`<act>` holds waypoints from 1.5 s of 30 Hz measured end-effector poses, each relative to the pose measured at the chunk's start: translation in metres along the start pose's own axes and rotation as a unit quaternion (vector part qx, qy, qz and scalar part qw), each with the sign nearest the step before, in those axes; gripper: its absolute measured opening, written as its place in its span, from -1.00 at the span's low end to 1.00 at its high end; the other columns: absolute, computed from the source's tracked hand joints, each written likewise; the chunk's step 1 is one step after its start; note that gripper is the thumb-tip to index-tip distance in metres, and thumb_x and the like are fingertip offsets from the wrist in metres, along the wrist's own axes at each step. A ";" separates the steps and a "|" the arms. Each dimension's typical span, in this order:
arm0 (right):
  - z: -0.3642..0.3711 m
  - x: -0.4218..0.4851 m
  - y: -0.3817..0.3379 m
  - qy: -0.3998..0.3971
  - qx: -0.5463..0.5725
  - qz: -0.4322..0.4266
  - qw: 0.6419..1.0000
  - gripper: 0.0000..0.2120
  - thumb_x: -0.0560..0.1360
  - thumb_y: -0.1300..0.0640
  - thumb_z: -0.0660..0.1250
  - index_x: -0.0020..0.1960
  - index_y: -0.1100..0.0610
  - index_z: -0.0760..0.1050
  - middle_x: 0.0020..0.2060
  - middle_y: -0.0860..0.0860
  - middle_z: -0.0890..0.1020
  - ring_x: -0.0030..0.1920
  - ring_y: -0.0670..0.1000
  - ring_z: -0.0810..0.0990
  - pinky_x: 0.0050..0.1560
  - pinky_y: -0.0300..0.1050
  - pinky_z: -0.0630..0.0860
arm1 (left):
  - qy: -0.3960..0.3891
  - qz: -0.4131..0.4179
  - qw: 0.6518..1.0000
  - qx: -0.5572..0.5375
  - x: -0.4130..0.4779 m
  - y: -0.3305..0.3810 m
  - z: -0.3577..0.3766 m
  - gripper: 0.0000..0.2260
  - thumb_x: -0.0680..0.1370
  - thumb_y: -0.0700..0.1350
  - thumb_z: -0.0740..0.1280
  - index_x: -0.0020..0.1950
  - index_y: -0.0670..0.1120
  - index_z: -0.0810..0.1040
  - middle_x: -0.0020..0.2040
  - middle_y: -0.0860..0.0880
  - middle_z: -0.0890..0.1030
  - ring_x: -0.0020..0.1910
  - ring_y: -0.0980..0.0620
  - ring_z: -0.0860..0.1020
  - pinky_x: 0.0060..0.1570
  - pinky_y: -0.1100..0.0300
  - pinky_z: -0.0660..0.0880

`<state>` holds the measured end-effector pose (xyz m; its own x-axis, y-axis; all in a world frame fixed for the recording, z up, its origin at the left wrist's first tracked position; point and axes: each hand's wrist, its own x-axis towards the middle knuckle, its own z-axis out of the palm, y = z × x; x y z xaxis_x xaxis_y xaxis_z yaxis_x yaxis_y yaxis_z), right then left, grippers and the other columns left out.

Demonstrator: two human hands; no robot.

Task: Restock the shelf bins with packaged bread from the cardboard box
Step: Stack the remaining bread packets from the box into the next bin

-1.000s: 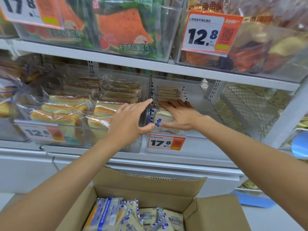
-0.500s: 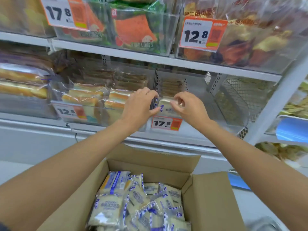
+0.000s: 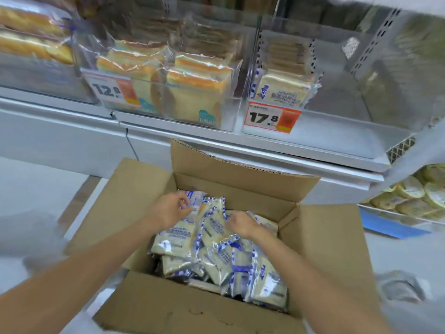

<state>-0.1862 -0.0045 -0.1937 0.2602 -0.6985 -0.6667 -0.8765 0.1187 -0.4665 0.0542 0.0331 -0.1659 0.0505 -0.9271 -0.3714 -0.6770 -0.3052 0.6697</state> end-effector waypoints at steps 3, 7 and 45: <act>0.034 0.026 0.008 -0.013 -0.019 0.019 1.000 -0.30 0.55 -0.10 0.30 0.53 0.19 0.13 0.29 0.11 0.51 0.38 0.18 0.39 0.35 0.10 0.34 | 0.004 -0.013 0.999 -0.041 -0.003 -0.012 0.002 -0.87 0.49 -0.14 0.44 -0.16 0.02 0.50 -0.24 0.00 0.52 -0.24 0.01 0.49 -0.16 0.15 0.46; -0.001 0.019 0.008 0.090 0.116 -0.040 0.988 -0.44 0.45 0.21 0.46 0.39 0.12 0.37 0.29 0.06 0.52 0.15 0.01 0.53 0.07 -0.12 0.48 | 0.052 -0.011 0.995 -0.084 0.000 -0.002 -0.008 -0.92 0.53 -0.27 0.36 -0.03 -0.12 0.54 -0.19 -0.05 0.54 -0.23 0.06 0.48 -0.26 0.41 0.40; -0.113 -0.117 -0.042 0.146 0.406 -0.168 0.886 -0.63 0.52 0.38 0.32 0.26 0.16 0.33 0.13 0.17 0.62 0.02 0.12 0.68 -0.15 -0.05 0.65 | 0.014 0.030 0.949 -0.314 -0.052 0.131 -0.047 -0.52 0.47 0.32 0.32 0.19 -0.01 0.43 0.06 0.08 0.56 0.00 0.08 0.54 0.02 0.11 0.46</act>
<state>-0.2259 -0.0075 -0.0302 0.2320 -0.9295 -0.2868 -0.1582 0.2548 -0.9539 -0.0022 0.0313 -0.0285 0.0511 -0.9493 -0.3101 -0.1094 -0.3139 0.9431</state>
